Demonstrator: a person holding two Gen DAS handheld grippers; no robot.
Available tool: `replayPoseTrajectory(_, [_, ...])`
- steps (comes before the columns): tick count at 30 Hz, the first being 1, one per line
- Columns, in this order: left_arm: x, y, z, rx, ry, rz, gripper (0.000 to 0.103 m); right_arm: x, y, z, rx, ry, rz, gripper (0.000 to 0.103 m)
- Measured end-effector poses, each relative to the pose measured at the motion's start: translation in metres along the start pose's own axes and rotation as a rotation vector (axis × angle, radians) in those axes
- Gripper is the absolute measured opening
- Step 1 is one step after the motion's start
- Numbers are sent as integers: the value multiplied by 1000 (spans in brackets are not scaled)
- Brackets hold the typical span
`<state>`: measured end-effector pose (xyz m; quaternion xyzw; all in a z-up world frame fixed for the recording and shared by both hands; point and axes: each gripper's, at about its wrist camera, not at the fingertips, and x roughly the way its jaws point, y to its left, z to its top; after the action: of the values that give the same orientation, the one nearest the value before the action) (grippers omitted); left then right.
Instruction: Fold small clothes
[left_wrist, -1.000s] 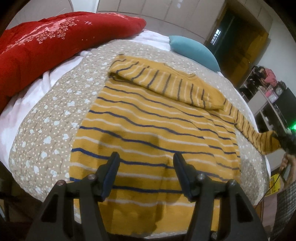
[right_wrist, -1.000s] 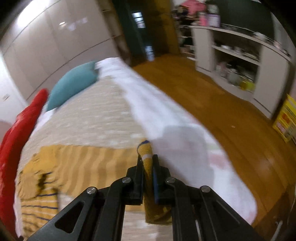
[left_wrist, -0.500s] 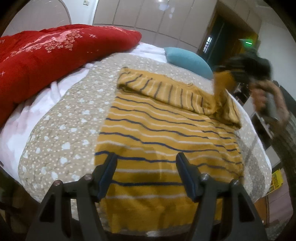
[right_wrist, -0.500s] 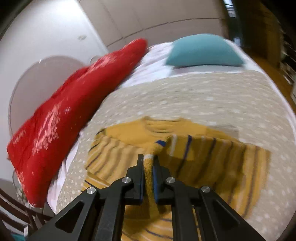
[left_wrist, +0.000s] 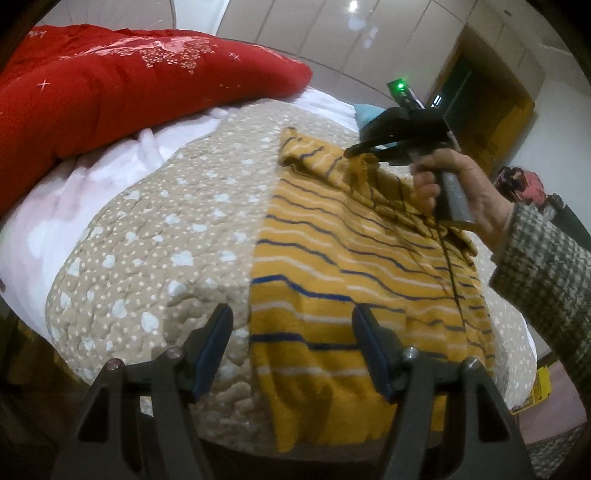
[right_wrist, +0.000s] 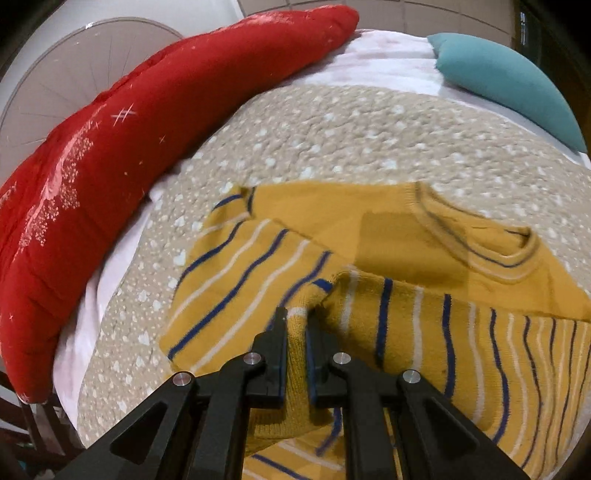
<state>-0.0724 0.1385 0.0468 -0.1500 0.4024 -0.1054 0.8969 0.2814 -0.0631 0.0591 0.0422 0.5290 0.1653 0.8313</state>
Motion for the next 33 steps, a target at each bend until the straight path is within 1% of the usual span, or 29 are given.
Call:
replayPoseTrajectory(5, [1, 1, -2, -8, 7, 2, 66, 12, 13, 7, -1, 16, 23, 13])
replayPoseTrajectory(6, [1, 1, -3, -10, 9, 2, 66, 16, 15, 8, 6, 24, 35, 16])
replayPoseTrajectory(8, [0, 0, -4, -10, 10, 4, 66, 21, 19, 8, 27, 41, 79, 28])
replayPoseTrajectory(9, [-1, -1, -4, -8, 10, 8, 67, 24, 21, 9, 38, 51, 108, 41])
replayPoseTrajectory(10, [-2, -2, -5, -6, 11, 12, 68, 25, 24, 8, 48, 56, 147, 45])
replayPoseTrajectory(11, [-3, -2, -5, -6, 10, 19, 69, 23, 27, 7, 51, 51, 186, 45])
replayPoseTrajectory(15, [-9, 3, -3, -27, 5, 48, 70, -1, 36, 4, 15, 3, 195, 47])
replayPoseTrajectory(16, [-10, 5, -2, -37, 2, 56, 71, -8, 35, 1, 17, -6, 208, 50])
replayPoseTrajectory(19, [-11, 8, 0, -59, 1, 74, 72, -39, 21, -15, 12, -32, 209, 54])
replayPoseTrajectory(21, [-9, 9, 1, -68, 5, 85, 72, -57, 2, -32, 5, -38, 208, 56])
replayPoseTrajectory(25, [-8, 6, 3, -63, 11, 92, 72, -95, -69, -79, 70, -38, 195, 57])
replayPoseTrajectory(27, [-9, 5, 5, -54, 12, 93, 72, -117, -110, -103, 104, -46, 127, 57])
replayPoseTrajectory(29, [-9, 3, 6, -47, 18, 92, 72, -144, -155, -126, 123, -62, -4, 57])
replayPoseTrajectory(30, [-8, 3, 8, -44, 20, 90, 72, -158, -176, -135, 132, -68, -97, 57])
replayPoseTrajectory(31, [-8, 3, 9, -42, 21, 89, 72, -175, -197, -145, 131, -79, -240, 57])
replayPoseTrajectory(33, [-4, 1, 11, -32, 30, 94, 75, -203, -223, -161, 74, -102, -559, 57])
